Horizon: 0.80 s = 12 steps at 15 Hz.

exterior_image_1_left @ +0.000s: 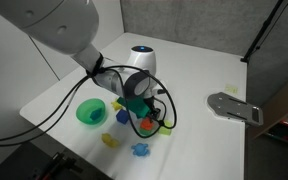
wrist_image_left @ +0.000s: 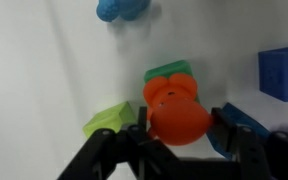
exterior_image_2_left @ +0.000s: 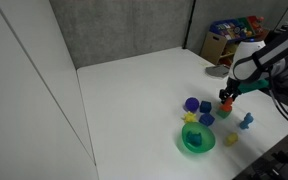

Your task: Put the orange toy in the green bowl

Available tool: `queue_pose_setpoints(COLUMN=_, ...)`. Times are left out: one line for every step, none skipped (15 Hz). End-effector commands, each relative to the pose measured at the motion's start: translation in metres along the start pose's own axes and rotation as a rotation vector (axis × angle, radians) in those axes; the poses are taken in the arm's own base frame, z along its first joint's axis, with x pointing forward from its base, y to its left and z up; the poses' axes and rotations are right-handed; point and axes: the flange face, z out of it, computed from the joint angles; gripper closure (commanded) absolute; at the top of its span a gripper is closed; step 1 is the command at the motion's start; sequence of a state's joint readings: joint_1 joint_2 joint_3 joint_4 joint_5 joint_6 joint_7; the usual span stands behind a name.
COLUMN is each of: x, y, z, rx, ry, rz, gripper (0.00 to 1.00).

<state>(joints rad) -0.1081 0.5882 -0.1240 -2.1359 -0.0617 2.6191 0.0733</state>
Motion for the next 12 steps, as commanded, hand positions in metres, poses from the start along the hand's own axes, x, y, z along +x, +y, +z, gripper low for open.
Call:
queue_pose_setpoints(x=-0.001, y=-0.005, z=-0.016, rx=-0.007, ry=-0.007, rz=0.018, gripper=0.62)
queue_pose_setpoints(x=-0.003, y=-0.007, z=-0.024, rx=-0.007, ry=-0.008, rz=0.016, gripper=0.64)
queue_pose_setpoints(x=-0.003, y=-0.010, z=-0.032, rx=-0.012, ry=-0.004, rz=0.014, gripper=0.68)
queue_pose_setpoints(x=-0.005, y=-0.015, z=-0.043, rx=-0.015, ry=-0.006, rz=0.009, gripper=0.73)
queue_pose_setpoints(x=-0.005, y=-0.019, z=-0.053, rx=-0.024, ry=-0.003, rz=0.010, gripper=0.73)
queue_pose_setpoints(x=-0.005, y=-0.024, z=-0.066, rx=-0.033, ry=0.002, rz=0.007, gripper=0.77)
queue_pose_setpoints(x=-0.004, y=-0.029, z=-0.078, rx=-0.035, ry=0.002, rz=0.000, gripper=0.77)
queue_pose_setpoints(x=-0.004, y=-0.035, z=-0.091, rx=-0.039, ry=0.005, rz=-0.003, gripper=0.78)
queue_pose_setpoints(x=-0.005, y=-0.041, z=-0.103, rx=-0.041, ry=0.004, rz=-0.013, gripper=0.80)
queue_pose_setpoints(x=-0.008, y=-0.050, z=-0.116, rx=-0.045, ry=0.012, rz=-0.023, gripper=0.80)
queue_pose_setpoints(x=-0.010, y=-0.057, z=-0.127, rx=-0.045, ry=0.016, rz=-0.032, gripper=0.80)
queue_pose_setpoints(x=-0.013, y=-0.067, z=-0.137, rx=-0.048, ry=0.023, rz=-0.043, gripper=0.80)
